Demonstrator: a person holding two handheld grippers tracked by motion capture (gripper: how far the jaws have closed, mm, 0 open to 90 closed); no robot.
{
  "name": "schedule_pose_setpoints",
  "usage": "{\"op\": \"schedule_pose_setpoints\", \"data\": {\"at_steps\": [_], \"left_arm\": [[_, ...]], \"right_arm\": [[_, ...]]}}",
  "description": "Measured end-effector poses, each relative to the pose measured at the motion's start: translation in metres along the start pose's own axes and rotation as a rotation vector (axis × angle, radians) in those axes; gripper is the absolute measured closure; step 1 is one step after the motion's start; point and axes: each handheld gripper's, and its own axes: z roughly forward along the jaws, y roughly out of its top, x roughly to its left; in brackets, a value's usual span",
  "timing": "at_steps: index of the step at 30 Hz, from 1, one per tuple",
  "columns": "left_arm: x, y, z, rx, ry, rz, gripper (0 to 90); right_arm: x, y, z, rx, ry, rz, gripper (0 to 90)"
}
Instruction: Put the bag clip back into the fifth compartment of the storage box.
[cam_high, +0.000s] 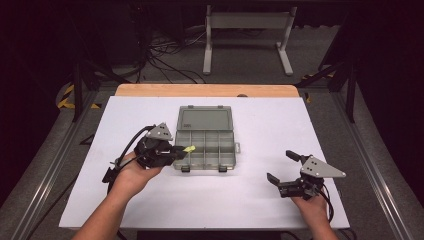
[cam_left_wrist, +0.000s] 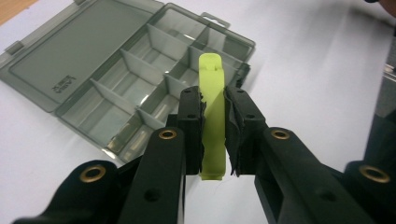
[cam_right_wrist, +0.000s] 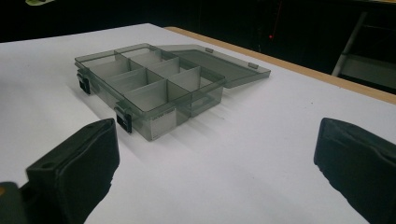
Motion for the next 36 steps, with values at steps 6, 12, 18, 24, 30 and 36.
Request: {"op": "schedule_pose_setpoints", "data": {"at_steps": [6, 12, 18, 24, 30, 36], "left_arm": [[0.009, 0.0, 0.003, 0.003, 0.026, -0.027, 77.7], [0.019, -0.001, 0.008, 0.008, 0.043, -0.064, 77.7], [0.028, -0.003, 0.012, 0.009, 0.058, -0.09, 77.7], [0.034, -0.004, 0.018, 0.015, 0.073, -0.115, 77.7], [0.038, -0.01, 0.023, 0.02, 0.073, -0.138, 77.7], [0.043, -0.017, 0.03, 0.023, 0.063, -0.178, 77.7]], "right_arm": [[0.0, 0.0, 0.0, 0.0, 0.0, 0.0, 0.9], [0.0, 0.0, 0.0, 0.001, 0.002, 0.0, 0.9], [0.0, 0.0, 0.001, 0.003, 0.002, -0.001, 0.9], [0.0, 0.0, 0.001, 0.002, 0.003, -0.001, 0.9], [0.0, 0.0, 0.001, 0.004, 0.003, -0.001, 0.8], [0.0, 0.0, 0.001, 0.001, 0.005, 0.0, 0.8]]}}
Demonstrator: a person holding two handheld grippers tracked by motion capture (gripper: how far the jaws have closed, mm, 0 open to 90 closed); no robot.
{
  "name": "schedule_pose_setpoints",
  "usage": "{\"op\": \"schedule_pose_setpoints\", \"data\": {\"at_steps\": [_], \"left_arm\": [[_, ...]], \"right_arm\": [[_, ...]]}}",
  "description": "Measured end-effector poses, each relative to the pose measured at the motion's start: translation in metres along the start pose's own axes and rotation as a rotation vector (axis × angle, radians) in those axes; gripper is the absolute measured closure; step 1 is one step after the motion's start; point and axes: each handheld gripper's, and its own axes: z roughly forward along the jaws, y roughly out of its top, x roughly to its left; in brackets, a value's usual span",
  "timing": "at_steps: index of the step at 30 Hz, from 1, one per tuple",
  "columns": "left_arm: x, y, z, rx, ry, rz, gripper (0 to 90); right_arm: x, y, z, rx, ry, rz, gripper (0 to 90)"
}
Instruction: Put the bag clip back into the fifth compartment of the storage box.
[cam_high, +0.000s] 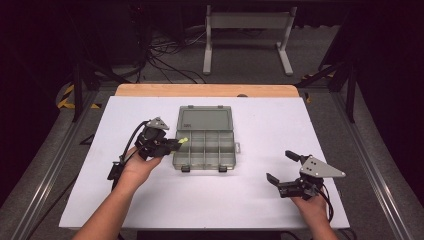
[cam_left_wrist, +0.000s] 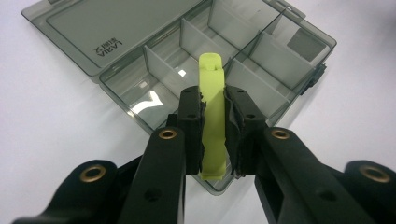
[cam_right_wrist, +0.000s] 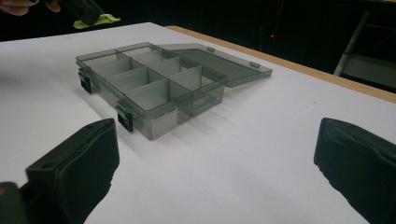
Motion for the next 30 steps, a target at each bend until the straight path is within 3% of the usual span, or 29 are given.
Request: {"op": "schedule_pose_setpoints", "data": {"at_steps": [21, 30], "left_arm": [[0.002, -0.009, 0.02, 0.023, -0.022, -0.051, 77.5], [0.0, -0.012, 0.026, 0.04, -0.029, -0.049, 77.5]], "right_arm": [[0.0, 0.0, 0.0, 0.003, 0.003, 0.0, 0.8], [0.0, 0.0, 0.0, 0.003, 0.004, -0.001, 0.8]]}}
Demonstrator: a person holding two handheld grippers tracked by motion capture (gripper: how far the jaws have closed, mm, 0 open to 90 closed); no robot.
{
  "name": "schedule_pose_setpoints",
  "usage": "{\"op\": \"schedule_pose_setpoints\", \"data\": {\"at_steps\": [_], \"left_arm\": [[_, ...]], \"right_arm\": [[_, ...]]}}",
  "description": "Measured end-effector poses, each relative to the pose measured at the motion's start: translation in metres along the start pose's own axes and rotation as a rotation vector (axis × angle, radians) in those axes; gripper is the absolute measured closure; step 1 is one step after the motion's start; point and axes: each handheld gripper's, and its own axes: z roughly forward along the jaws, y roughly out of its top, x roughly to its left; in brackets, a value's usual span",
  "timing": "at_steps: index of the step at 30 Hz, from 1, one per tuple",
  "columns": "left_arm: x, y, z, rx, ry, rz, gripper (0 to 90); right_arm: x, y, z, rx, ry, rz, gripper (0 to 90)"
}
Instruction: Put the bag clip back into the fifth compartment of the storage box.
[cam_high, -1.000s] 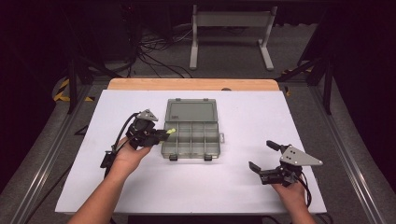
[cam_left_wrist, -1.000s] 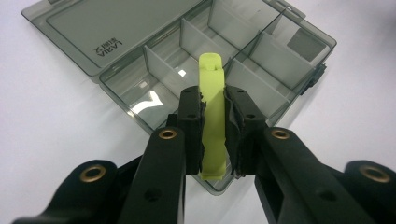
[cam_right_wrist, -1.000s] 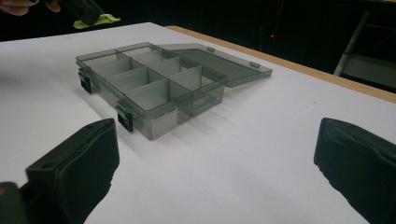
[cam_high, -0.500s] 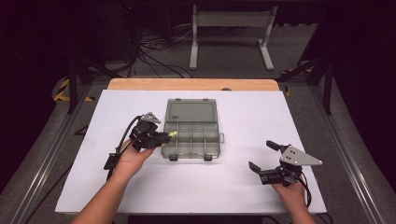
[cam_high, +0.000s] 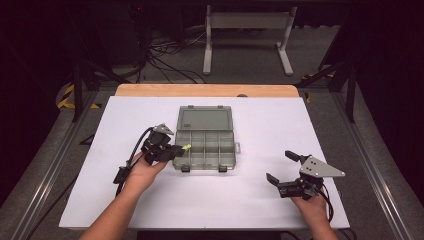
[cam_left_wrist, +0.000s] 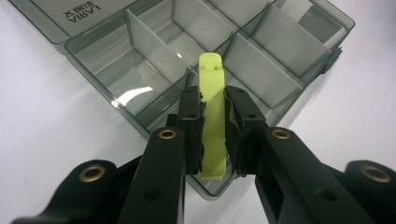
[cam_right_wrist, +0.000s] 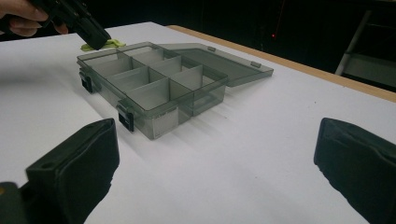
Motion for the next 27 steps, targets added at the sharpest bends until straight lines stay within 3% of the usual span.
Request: {"op": "schedule_pose_setpoints", "data": {"at_steps": [27], "left_arm": [[0.0004, -0.0052, 0.007, 0.022, 0.004, -0.038, 77.5]], "right_arm": [[-0.0001, -0.0002, 0.0004, 0.005, 0.008, 0.004, 0.8]]}}
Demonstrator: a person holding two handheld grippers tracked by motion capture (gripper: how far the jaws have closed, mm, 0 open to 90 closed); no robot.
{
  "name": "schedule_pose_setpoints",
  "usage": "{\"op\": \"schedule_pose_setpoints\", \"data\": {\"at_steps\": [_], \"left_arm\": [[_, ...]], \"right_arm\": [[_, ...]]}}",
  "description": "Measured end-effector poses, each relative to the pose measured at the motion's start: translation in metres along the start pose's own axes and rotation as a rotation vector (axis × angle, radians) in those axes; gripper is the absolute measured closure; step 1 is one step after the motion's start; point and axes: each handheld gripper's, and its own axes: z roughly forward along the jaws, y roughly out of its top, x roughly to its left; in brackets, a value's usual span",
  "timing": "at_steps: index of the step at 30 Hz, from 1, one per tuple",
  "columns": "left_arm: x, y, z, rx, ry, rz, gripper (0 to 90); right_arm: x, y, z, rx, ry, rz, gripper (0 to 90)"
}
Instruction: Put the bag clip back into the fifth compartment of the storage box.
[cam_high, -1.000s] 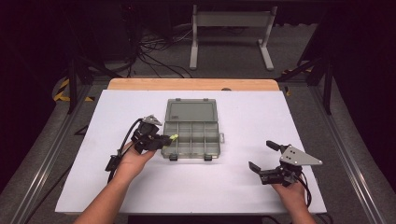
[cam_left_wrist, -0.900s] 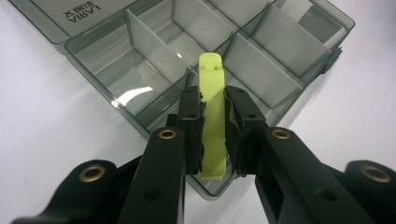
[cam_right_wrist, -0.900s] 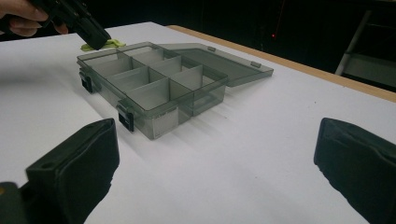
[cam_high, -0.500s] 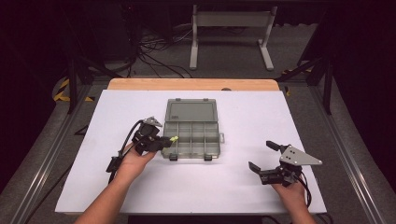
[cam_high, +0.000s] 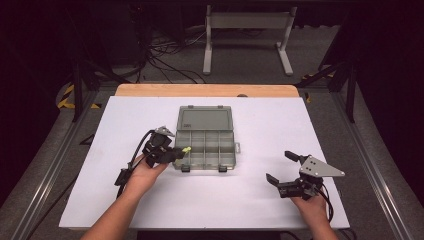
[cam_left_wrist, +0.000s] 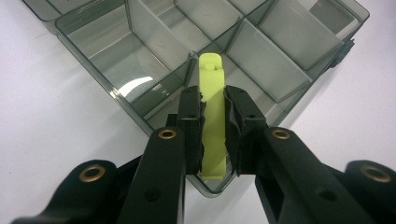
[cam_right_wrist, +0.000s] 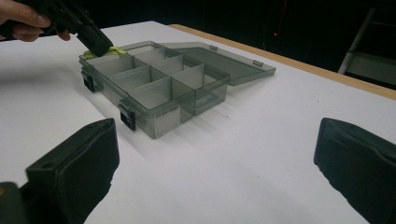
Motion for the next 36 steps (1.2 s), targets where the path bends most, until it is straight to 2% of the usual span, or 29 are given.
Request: {"op": "schedule_pose_setpoints", "data": {"at_steps": [10, 12, 14, 19, 24, 28, 32, 36], "left_arm": [[-0.001, -0.001, 0.001, 0.009, 0.008, 0.007, 76.9], [-0.001, -0.001, 0.001, 0.008, 0.014, 0.007, 73.0], [-0.001, -0.001, 0.0, 0.01, 0.001, 0.007, 68.7], [-0.001, -0.001, -0.003, -0.007, -0.012, 0.008, 65.3], [-0.005, 0.001, -0.01, -0.047, -0.034, 0.039, 51.9], [-0.01, 0.004, -0.017, -0.076, -0.048, 0.058, 36.1], [-0.015, 0.007, -0.026, -0.098, -0.057, 0.094, 24.2], [-0.021, 0.008, -0.033, -0.12, -0.072, 0.125, 15.8]], "right_arm": [[0.0, 0.0, 0.0, 0.0, 0.002, -0.001, 0.8], [0.0, 0.0, 0.0, -0.001, 0.002, 0.0, 0.8], [0.0, 0.0, 0.0, 0.0, 0.003, 0.0, 0.8], [0.0, 0.0, 0.0, -0.001, 0.004, 0.001, 0.8], [0.0, 0.0, 0.0, -0.002, 0.003, 0.002, 0.9], [0.0, 0.0, 0.0, 0.0, 0.002, 0.001, 0.8], [0.0, 0.0, 0.0, -0.001, 0.003, 0.001, 0.8], [0.0, 0.0, 0.001, -0.004, 0.006, 0.003, 0.8]]}}
